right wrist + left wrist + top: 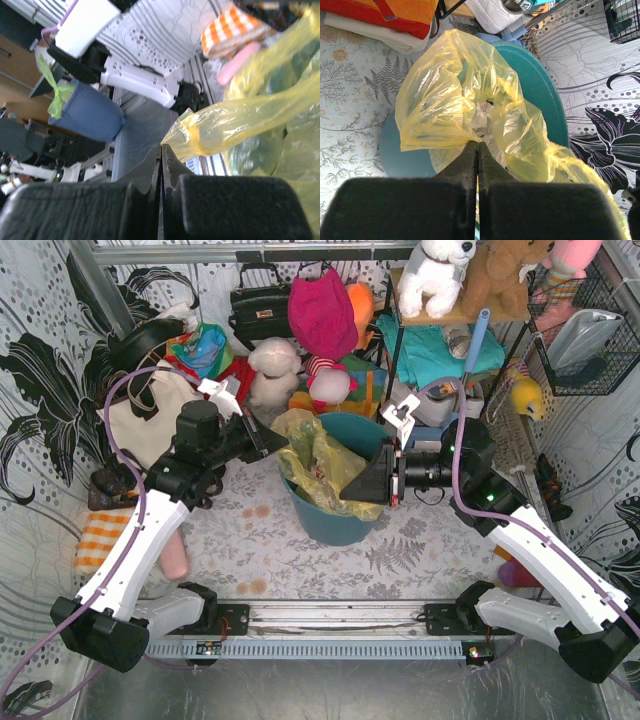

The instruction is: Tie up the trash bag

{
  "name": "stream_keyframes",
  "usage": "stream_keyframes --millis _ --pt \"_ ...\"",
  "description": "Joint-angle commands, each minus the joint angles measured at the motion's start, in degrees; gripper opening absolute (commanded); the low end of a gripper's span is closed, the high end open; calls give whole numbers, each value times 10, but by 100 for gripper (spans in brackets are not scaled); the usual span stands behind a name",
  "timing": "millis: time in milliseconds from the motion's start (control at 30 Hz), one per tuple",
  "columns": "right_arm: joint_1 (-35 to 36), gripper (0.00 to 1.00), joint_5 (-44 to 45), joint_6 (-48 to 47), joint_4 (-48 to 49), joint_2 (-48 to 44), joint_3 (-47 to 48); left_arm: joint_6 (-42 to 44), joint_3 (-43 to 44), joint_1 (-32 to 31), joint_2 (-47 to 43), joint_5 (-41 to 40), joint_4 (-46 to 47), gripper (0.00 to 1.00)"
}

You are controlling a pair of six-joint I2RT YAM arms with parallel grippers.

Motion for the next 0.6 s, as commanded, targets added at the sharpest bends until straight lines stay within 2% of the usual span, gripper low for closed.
stream_keyframes --millis 0,267,400,567 --pt "3 0 114 33 101 16 27 16 14 3 -10 14 13 0" --pt "3 0 337 3 86 22 38 19 30 2 -18 19 3 0" --pt "3 0 457 -11 35 45 59 20 39 2 -24 18 -5 0" --pt "3 0 567 -30 -30 88 88 21 44 2 -35 13 -14 0"
